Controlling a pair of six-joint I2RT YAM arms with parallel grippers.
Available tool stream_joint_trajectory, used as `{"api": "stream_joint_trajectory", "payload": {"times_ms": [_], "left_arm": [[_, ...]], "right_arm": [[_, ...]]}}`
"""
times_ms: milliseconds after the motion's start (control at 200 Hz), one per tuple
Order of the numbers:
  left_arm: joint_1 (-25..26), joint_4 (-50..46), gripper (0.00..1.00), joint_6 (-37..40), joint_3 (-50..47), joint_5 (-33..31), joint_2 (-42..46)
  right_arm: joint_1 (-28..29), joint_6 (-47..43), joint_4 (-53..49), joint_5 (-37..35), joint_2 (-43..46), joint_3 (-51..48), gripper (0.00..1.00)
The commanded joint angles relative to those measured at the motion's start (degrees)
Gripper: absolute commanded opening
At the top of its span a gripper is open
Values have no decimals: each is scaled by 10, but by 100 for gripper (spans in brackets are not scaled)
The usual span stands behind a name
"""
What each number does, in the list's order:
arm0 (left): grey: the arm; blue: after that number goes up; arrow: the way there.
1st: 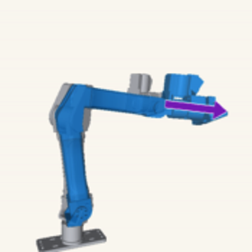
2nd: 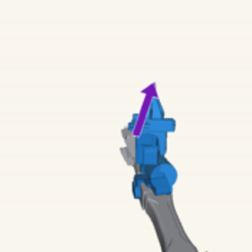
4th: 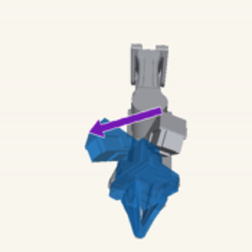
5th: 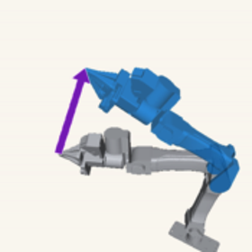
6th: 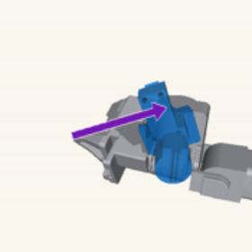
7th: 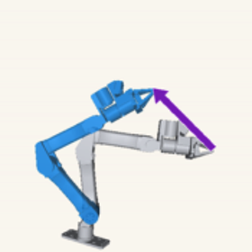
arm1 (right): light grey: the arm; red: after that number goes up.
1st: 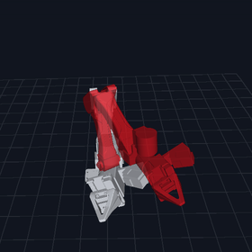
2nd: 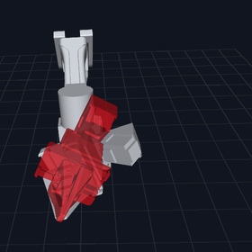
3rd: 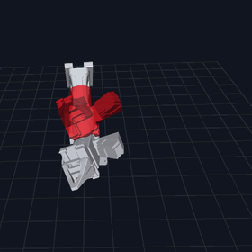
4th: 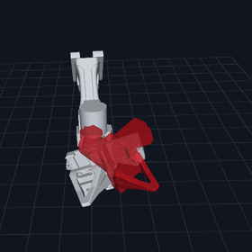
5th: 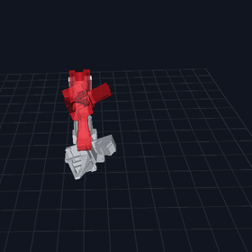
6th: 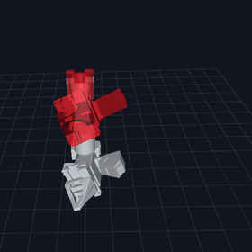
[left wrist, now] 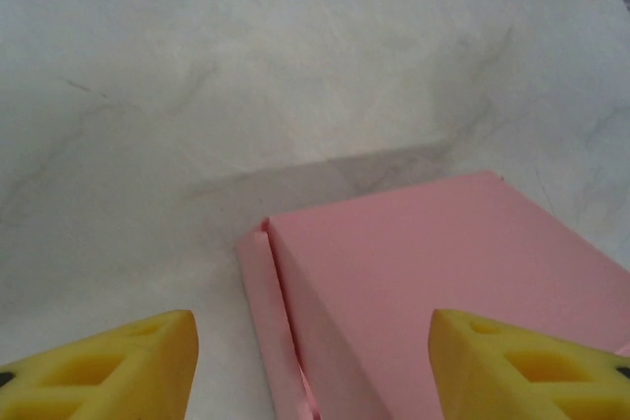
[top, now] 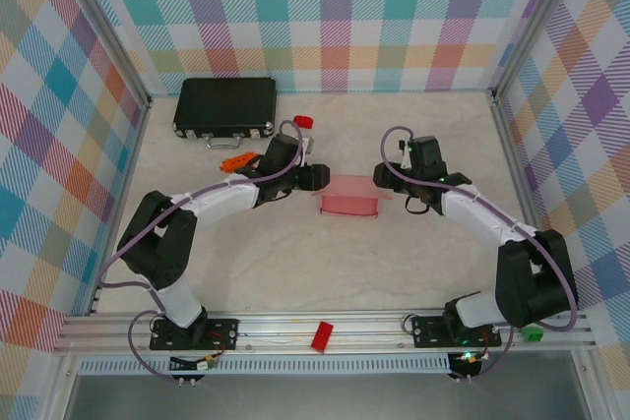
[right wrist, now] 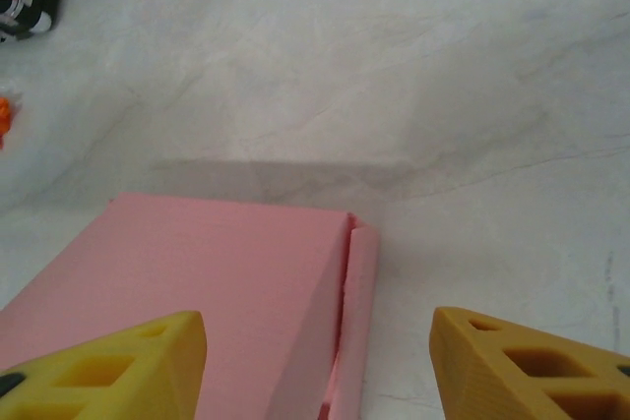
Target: Fold the paper box
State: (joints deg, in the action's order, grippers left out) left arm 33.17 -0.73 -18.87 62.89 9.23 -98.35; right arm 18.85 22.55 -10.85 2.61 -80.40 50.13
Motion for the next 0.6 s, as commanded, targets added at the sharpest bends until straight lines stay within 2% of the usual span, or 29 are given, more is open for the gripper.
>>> {"api": "stream_joint_trajectory", "payload": {"times_ms": [0, 595], "left_arm": [[-3, -27, 59, -7, 15, 37, -13], [2, 23, 43, -50, -39, 77, -56]], "right_arm": [[5, -15, -4, 38, -13, -13, 59], [13, 3, 33, 63, -82, -54, 45]]}}
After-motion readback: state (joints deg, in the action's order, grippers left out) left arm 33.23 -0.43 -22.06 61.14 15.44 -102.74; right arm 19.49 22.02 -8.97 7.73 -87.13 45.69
